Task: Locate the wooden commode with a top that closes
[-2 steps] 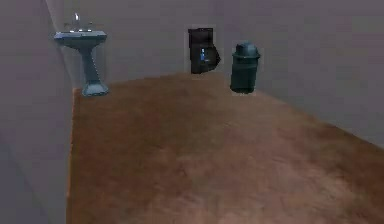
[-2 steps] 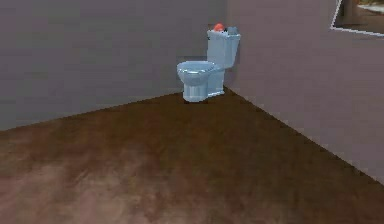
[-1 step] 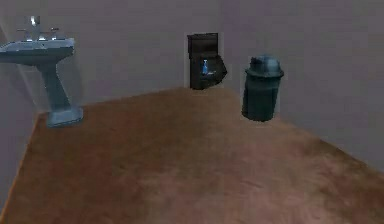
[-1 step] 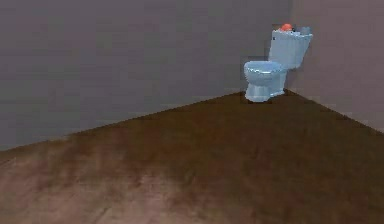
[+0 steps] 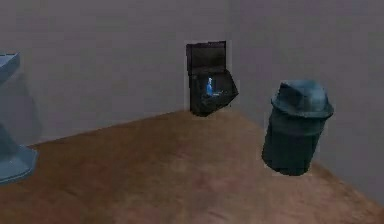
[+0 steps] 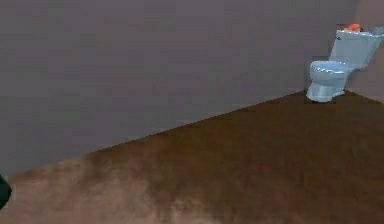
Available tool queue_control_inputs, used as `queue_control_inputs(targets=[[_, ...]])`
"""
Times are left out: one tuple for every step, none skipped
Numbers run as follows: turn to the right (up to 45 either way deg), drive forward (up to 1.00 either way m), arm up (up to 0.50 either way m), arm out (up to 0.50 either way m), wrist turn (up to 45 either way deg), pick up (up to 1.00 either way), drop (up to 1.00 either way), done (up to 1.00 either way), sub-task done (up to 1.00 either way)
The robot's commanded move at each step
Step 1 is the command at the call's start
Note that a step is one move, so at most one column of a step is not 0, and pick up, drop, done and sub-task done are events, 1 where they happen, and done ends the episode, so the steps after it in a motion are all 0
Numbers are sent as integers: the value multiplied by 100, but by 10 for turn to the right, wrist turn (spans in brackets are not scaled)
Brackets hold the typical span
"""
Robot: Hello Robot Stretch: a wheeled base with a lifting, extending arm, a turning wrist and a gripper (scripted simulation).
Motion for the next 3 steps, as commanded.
queue_control_inputs(targets=[[0,100,0,0,0,0,0,0,0],[60,0,0,0,0,0,0,0,0],[0,45,0,0,0,0,0,0,0]])
